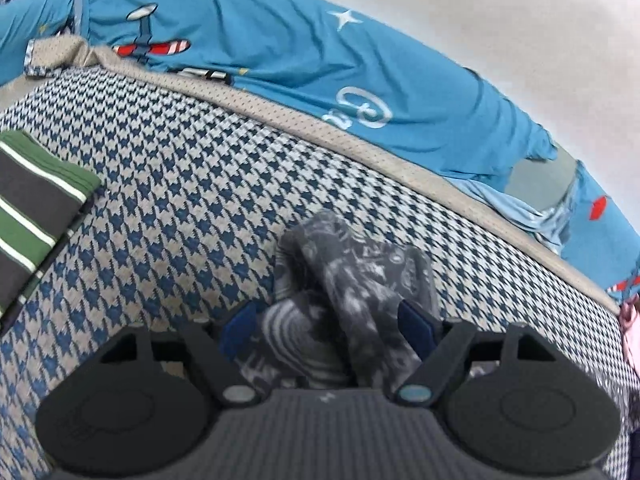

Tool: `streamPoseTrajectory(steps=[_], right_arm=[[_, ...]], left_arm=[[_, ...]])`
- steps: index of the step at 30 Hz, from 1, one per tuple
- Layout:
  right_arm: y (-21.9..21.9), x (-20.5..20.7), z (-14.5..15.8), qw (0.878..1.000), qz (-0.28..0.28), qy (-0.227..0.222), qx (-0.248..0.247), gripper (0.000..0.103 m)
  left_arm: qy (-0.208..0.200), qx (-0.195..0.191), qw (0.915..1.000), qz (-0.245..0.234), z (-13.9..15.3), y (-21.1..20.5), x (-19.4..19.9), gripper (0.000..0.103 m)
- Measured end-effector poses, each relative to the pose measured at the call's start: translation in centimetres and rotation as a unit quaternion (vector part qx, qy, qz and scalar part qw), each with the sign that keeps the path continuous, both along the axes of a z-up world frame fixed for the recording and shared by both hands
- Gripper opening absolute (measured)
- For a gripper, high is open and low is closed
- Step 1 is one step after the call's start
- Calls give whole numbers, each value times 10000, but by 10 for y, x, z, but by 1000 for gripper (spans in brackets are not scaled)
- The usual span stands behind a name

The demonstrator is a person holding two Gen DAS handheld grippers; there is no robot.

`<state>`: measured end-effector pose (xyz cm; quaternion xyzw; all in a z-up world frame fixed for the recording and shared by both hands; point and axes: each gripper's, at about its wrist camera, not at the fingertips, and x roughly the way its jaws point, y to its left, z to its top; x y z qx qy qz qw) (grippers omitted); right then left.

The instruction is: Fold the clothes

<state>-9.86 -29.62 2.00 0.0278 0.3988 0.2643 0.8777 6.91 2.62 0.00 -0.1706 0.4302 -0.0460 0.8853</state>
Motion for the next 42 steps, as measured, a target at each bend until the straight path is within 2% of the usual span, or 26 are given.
streamPoseTrajectory(steps=[11,18,22,25,27,28,30,32,35,42], right_arm=[[5,55,-10,9994,-320,99,124,46],[-2,68,-24,9968,-738,296,99,46],[-3,69,-26,9962,-801,339,85,46],[-4,69,-28,9957,-848,371,75,46],[-4,69,-29,9954,-873,387,68,46],[-3,70,-30,9955,-867,380,60,46],[1,71,-32,9954,-877,377,-4,46],[3,72,-34,9952,-896,374,-89,46],[3,73,-35,9944,-975,393,-91,46],[-5,76,-37,9911,-1268,393,-35,46]], left_arm=[[352,-54,9990,284,-19,8,36,77],[427,-61,9989,206,-29,0,48,77],[527,-150,9984,158,-35,-4,55,76],[595,-163,9979,189,-39,-7,59,68],[623,-186,9978,132,-40,-10,61,50],[657,-216,9976,107,-41,-11,62,46],[691,-219,9973,71,-43,-14,62,29],[684,-212,9974,56,-43,-16,61,17],[559,-138,9983,98,-41,-18,57,9],[-224,71,9989,402,-14,-13,39,8]])
